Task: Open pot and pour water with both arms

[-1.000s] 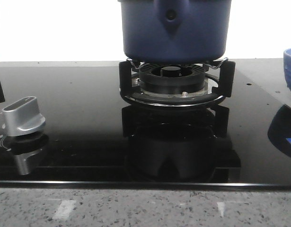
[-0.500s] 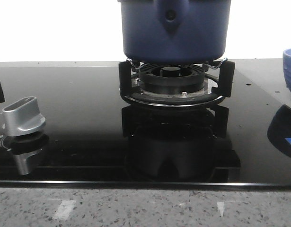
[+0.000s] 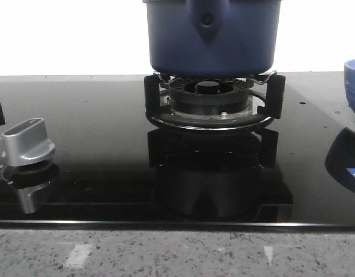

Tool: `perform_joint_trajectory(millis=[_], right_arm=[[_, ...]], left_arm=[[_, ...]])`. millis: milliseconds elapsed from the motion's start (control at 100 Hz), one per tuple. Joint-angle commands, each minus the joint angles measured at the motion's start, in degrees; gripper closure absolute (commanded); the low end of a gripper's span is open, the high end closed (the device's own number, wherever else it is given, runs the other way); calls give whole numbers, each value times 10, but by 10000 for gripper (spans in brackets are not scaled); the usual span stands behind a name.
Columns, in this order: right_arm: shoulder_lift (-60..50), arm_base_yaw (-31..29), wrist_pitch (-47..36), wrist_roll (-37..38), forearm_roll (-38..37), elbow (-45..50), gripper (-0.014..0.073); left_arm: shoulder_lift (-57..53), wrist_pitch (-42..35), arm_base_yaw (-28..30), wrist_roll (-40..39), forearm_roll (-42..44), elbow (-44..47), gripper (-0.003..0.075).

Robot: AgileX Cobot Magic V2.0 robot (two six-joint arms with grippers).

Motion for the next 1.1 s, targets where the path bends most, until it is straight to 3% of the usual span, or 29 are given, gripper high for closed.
perform_joint_trajectory(millis=[0,230,740,1090], right_arm=[[-11,-5,-62,3,-6,16,663],[-12,-5,13,3,-4,15,663],[-12,-5,13,0,31,15,663],[-12,-5,12,0,-7,15,663]], left_arm=[[-15,-25,0,-6,-7,18,740],[-15,-26,0,-6,-7,18,740],[-15,-26,0,-6,-7,18,740],[-15,-26,0,-6,-7,18,740]])
